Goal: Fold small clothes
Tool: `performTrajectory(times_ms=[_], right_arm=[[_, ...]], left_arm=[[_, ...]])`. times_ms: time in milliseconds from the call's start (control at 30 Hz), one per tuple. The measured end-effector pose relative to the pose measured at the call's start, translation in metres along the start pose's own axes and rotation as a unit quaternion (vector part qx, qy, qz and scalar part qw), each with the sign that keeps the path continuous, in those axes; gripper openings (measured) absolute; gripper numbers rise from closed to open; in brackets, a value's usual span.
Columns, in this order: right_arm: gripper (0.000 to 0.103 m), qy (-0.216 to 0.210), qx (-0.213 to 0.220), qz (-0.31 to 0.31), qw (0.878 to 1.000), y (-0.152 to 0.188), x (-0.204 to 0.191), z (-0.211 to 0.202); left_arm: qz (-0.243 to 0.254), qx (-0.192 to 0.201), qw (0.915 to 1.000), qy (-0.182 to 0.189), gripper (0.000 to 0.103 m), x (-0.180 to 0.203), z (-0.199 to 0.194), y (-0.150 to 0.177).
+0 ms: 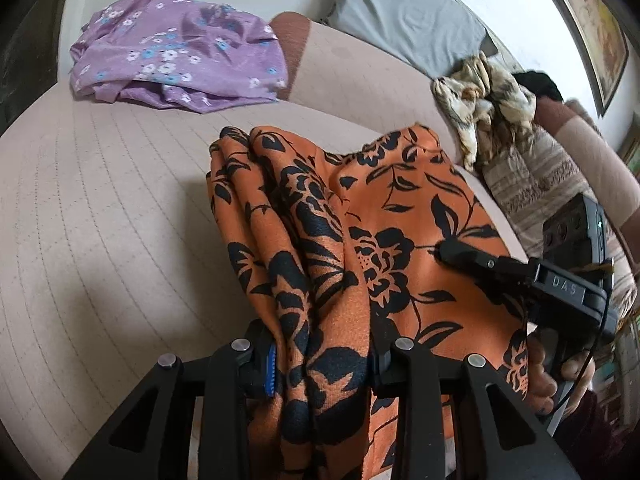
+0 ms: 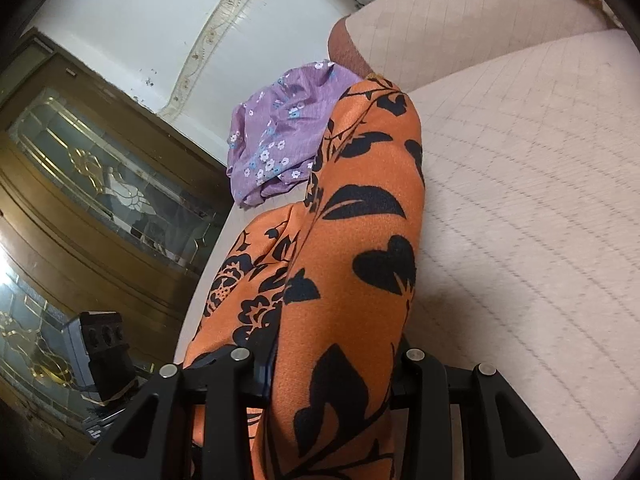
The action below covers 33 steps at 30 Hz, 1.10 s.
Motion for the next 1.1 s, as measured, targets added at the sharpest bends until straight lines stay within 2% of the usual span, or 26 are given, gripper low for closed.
performTrajectory(times_ms=[133, 233, 300, 500, 733, 867, 933, 1100], right_arm=[[0.039, -0.001, -0.009, 0.006, 1.0, 0.009, 0.018, -0.008], [0.039, 0.004, -0.023, 0.009, 1.0, 0.018, 0.032, -0.005], [0.039, 0.012, -0.033, 0.011, 0.999, 0.023, 0.043, 0.0], [0.039, 0.017, -0.055, 0.031, 0.998, 0.027, 0.062, 0.01], [0.042, 0.033, -0.063, 0.029, 0.997, 0.03, 0.065, 0.018], [0.046, 0.038, -0.066, 0.032, 0.997, 0.031, 0.067, 0.022], [0.051, 0.047, -0.067, 0.035, 0.996, 0.032, 0.069, 0.021], [0.057, 0.089, -0.063, 0.036, 0.993, 0.031, 0.07, 0.013]], left_arm=[[-0.002, -0.017, 0.9998, -0.001, 0.034, 0.005, 0.009, 0.012], [-0.001, -0.037, 0.9992, -0.017, 0.034, 0.005, 0.021, 0.024], [0.011, -0.037, 0.9986, -0.037, 0.034, 0.004, 0.023, 0.027], [0.015, -0.039, 0.9972, -0.063, 0.035, 0.002, 0.024, 0.027], [0.014, -0.041, 0.9961, -0.077, 0.037, 0.003, 0.022, 0.026], [0.017, -0.04, 0.9951, -0.088, 0.039, 0.005, 0.022, 0.023], [0.019, -0.039, 0.9943, -0.097, 0.041, 0.004, 0.021, 0.023], [0.03, -0.033, 0.9909, -0.127, 0.049, 0.0, 0.016, 0.025]])
Point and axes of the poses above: each gripper's, at about its wrist camera, not at the fingertips, and z roughly the way its jaws point, x to its right, y to its underside, the point moved 9 cm from there along z, roughly the way its jaws point, and after that the axes turned 10 degrees about y, right-handed, at the moved point
